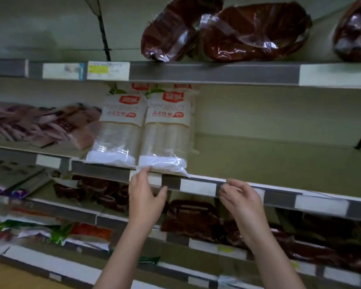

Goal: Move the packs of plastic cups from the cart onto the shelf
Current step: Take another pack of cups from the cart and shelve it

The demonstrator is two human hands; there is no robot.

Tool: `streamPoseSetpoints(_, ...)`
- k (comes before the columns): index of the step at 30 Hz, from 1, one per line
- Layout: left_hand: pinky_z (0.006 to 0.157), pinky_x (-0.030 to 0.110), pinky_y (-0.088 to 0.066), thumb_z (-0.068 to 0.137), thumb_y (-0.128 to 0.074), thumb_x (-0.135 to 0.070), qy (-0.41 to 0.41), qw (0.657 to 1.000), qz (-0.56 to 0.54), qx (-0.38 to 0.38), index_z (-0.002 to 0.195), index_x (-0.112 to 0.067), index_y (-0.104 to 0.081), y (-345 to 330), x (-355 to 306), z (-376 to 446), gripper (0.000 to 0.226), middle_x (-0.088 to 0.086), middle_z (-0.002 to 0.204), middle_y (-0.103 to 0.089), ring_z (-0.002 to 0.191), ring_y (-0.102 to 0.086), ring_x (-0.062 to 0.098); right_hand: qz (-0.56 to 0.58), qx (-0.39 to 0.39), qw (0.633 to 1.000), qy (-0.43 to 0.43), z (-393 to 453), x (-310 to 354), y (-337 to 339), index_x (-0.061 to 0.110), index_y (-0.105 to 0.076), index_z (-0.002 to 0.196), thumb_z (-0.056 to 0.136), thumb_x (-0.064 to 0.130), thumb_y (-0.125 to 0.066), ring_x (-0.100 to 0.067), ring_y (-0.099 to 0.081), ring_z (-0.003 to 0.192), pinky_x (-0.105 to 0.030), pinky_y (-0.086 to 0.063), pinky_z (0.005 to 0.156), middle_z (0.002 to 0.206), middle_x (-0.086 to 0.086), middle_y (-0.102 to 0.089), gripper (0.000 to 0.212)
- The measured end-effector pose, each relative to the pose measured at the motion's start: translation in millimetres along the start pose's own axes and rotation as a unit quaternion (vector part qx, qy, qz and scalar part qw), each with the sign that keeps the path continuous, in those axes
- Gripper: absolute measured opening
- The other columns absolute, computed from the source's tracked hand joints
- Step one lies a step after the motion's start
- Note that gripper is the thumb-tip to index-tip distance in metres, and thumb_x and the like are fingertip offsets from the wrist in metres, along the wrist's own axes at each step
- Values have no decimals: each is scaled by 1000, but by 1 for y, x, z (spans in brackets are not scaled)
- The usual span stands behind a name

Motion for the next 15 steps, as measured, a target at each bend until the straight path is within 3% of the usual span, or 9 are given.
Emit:
streamPoseSetpoints(2,98,29,-42,85,-68,-12,75,992,-84,58,132,-12,-47,-6,13,-33,52,7,131,-52,119,-51,20,48,-9,995,-82,-29,-19,30,1,-57,111,93,4,-54,-29,-62,102,-37,-48,89,102,-17,-63,19)
streamPoseSetpoints(5,83,26,-44,88,-64,-9,174,951,-175,186,126,-10,-53,-20,25,-78,40,9,120,-59,97,-56,14,38,-34,986,-159,-67,-51,55,3,-57,112,94,4,-51,-28,-60,96,-40,-48,91,94,-16,-63,18)
streamPoseSetpoints(9,77,23,-45,90,-61,-14,173,930,-159,282,113,-15,-58,-31,37,-131,23,3,108,-61,84,-55,3,28,-49,976,-209,-125,-82,73,6,-61,103,94,9,-53,-23,-62,86,-34,-53,74,91,-12,-64,12)
streamPoseSetpoints(12,80,28,-48,91,-60,-17,180,913,-162,329,113,-14,-60,-30,42,-168,22,2,104,-62,92,-59,14,11,-74,968,-239,-173,-107,87,10,-61,94,93,10,-54,-21,-64,80,-33,-52,71,83,-8,-65,7)
streamPoseSetpoints(15,84,39,-51,92,-58,-15,216,888,-173,367,111,-10,-61,-29,46,-206,19,4,97,-62,83,-59,16,-27,-97,953,-285,-221,-131,109,13,-59,89,92,14,-56,-15,-61,67,-30,-52,65,67,1,-64,4)
Point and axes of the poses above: each hand's wrist, its own z-axis towards the middle knuckle, its own y-axis out of the back of the hand, x = y × z, the point moved 3 cm from there along z, towards the middle knuckle
